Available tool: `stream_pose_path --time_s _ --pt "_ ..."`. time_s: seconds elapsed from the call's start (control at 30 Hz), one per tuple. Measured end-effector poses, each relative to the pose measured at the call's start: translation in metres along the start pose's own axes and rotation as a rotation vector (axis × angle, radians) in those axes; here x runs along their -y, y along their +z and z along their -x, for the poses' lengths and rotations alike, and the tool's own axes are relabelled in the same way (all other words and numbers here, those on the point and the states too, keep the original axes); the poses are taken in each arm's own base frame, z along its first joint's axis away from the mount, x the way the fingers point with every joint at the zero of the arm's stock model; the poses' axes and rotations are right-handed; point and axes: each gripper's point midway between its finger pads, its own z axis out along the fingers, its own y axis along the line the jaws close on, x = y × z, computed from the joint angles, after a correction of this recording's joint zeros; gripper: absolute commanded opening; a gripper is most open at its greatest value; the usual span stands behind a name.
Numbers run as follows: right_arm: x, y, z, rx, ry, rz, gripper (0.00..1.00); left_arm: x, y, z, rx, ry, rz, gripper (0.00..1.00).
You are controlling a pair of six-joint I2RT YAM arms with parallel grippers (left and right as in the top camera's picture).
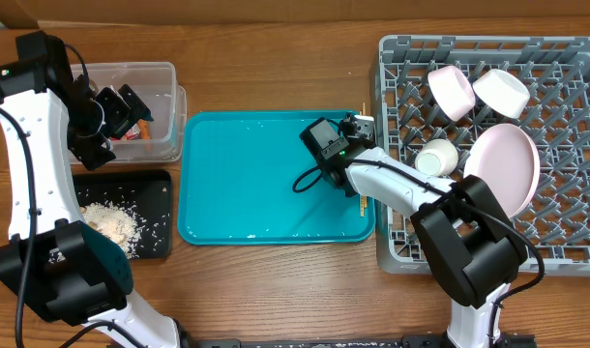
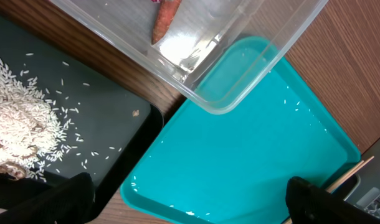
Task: Sort waste into correct bins and load items into the dishwasher
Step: 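Move the right gripper to the chopsticks on the teal tray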
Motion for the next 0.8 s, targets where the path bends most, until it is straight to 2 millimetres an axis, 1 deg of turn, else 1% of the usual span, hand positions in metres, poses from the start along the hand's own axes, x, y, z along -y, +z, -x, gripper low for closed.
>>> stream_pose_path --time_s 0.5,0.63,0.8 --pt "-0.004 -0.002 -0.005 -0.048 -0.159 0.035 0.68 0.0 0.0 0.0 0.0 0.0 0.0 1.0" --pt "-0.009 -0.005 -0.005 -0.061 -0.172 0.061 0.68 0.0 0.0 0.0 0.0 0.0 0.0 1.0" --pt "-0.007 -0.013 0.001 -0.069 -0.224 0.041 0.68 0.0 0.0 0.0 0.0 0.0 0.0 1.0"
